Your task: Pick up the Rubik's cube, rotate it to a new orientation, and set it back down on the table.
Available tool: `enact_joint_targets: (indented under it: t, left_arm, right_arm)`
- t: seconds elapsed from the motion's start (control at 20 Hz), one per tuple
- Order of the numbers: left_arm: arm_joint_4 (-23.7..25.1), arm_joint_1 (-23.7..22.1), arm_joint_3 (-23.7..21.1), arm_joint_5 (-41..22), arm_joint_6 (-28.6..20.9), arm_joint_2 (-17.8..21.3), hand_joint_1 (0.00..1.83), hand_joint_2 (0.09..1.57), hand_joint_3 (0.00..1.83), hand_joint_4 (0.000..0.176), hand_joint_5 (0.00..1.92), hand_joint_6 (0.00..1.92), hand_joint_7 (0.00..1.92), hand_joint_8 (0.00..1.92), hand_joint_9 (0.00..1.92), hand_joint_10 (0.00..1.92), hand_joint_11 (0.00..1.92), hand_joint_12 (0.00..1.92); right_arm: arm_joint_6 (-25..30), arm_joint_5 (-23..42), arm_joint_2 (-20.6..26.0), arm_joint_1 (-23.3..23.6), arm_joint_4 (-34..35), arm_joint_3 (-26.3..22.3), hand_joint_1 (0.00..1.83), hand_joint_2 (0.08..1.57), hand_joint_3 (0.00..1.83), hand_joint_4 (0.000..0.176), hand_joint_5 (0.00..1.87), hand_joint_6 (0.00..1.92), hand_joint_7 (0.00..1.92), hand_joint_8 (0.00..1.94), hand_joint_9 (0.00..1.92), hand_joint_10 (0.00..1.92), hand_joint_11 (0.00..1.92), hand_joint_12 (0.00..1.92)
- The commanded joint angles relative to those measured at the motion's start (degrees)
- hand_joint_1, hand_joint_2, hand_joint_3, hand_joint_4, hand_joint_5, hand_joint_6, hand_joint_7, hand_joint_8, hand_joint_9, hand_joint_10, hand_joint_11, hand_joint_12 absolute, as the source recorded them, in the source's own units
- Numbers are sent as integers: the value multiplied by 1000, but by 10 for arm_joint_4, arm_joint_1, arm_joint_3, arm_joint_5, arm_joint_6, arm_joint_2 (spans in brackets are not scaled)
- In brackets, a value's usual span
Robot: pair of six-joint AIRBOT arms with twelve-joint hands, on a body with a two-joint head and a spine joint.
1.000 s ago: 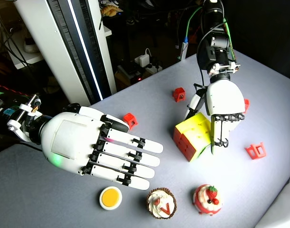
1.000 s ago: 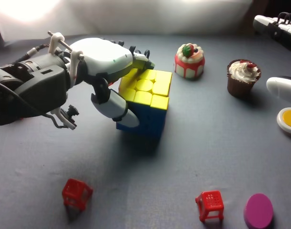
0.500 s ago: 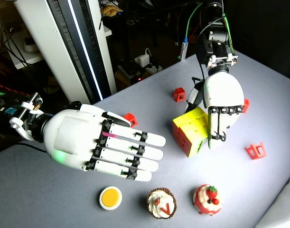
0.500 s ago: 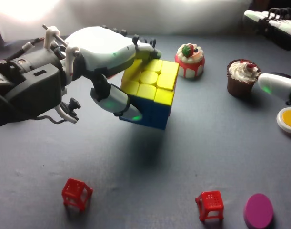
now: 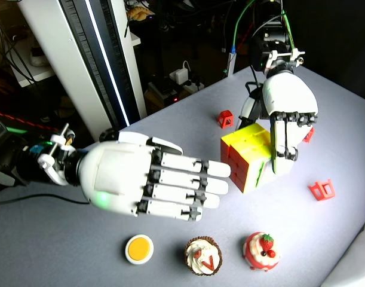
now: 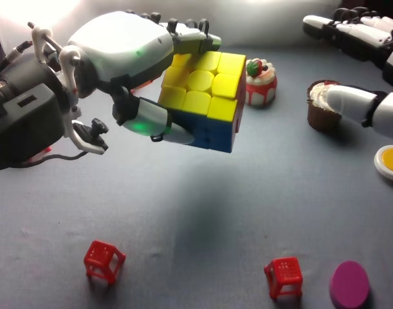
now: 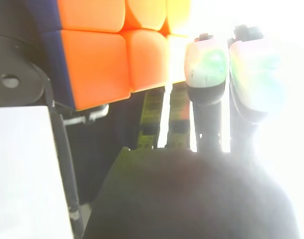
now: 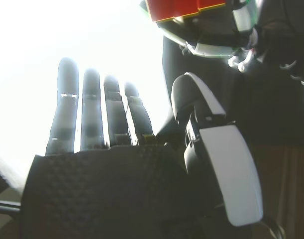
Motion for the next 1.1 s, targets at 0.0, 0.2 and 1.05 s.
enact_joint_targets:
  t: [0.0,0.2,1.05]
  left_arm:
    - [-3,-6,-3,-97,-9,3,1441,1140,63,0,1107,1921,1291,1921,1376,1921,1472,1921]
    - [1,-3,-6,-115,-16,5,1206,539,1590,0,960,1839,1065,1921,1346,1921,1445,1921]
    - [10,9,-15,-176,-43,17,1151,690,1361,15,797,1905,902,1921,1150,1921,1264,1921]
  right_arm:
    - [4,70,-6,12,-1,6,6,1571,78,0,91,117,157,12,0,613,0,1115]
    - [4,70,-35,23,-11,35,49,1505,0,0,89,220,159,4,0,669,0,1251]
    - [4,77,-92,36,-24,86,31,1477,0,0,53,575,306,34,0,866,0,1223]
